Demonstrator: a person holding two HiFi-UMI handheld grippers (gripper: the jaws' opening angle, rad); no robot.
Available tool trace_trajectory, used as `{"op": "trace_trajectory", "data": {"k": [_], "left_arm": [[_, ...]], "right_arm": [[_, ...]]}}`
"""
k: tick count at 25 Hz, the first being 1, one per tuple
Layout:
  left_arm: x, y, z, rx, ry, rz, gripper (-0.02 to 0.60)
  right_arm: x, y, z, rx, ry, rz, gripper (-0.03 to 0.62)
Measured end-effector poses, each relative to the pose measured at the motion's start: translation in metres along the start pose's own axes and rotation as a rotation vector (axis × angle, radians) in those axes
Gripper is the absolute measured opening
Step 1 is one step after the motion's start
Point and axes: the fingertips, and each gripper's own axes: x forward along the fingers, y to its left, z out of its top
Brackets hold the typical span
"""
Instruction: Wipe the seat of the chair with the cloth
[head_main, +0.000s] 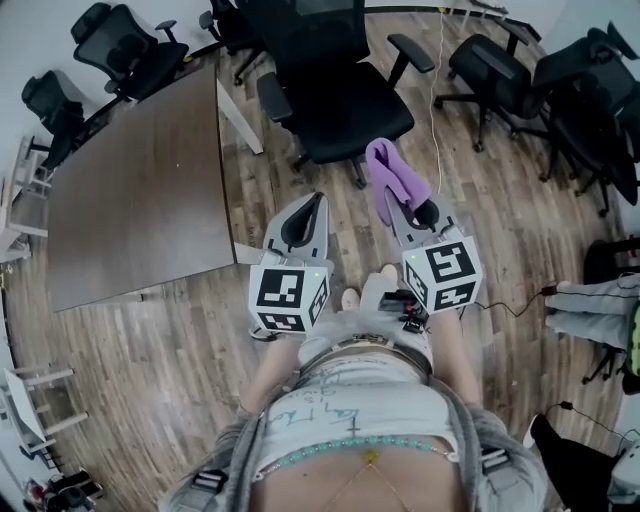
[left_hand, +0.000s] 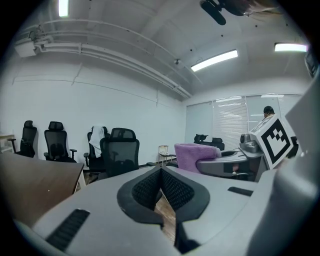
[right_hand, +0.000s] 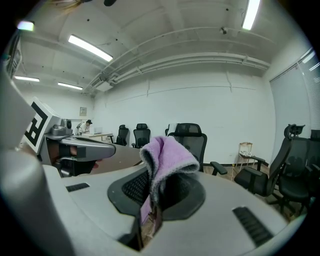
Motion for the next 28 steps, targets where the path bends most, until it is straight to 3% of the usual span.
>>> {"op": "trace_trajectory", "data": {"k": [14,28], "left_arm": [[0.085,0.022,0.036,-0.024,-0.025,0.045,0.003],[0.167,0.003,0.051,-0.025,-0.005,0.084,0.003]], "right_arm": [[0.072,-0.045,0.034,-0.040,0.001,0.114,0.048],[0.107,-0.118,0.041,-0.067,0.015,0.195,0.048]]}}
